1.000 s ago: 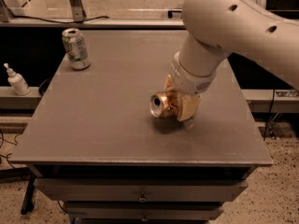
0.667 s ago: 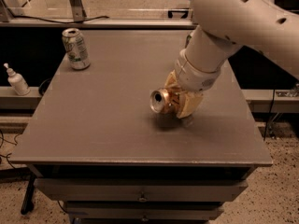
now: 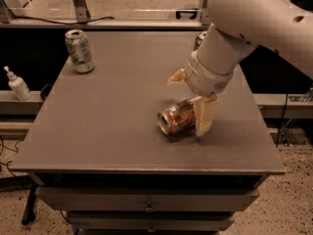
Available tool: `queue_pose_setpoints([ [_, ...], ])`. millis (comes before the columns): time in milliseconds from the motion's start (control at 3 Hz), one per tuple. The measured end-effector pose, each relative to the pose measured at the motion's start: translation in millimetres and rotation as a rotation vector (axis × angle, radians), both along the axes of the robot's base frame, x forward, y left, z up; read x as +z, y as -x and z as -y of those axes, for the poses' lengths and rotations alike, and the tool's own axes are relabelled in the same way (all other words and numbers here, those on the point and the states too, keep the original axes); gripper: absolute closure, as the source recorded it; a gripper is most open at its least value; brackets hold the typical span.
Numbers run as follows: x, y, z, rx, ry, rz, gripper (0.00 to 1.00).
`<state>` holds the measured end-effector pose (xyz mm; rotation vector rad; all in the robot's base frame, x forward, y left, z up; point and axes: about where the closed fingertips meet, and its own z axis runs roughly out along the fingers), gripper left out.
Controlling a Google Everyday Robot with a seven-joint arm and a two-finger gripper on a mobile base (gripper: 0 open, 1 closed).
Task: Knock orange can over
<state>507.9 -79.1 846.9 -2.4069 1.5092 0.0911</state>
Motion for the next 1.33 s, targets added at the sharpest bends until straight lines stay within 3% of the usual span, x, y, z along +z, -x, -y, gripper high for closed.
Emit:
queue_pose_setpoints([
  [667,-2,1,1,0.019,0.016,-0.007,0.00],
  [1333,-18,14,3,0.078,0.073,-0.063,0.00],
])
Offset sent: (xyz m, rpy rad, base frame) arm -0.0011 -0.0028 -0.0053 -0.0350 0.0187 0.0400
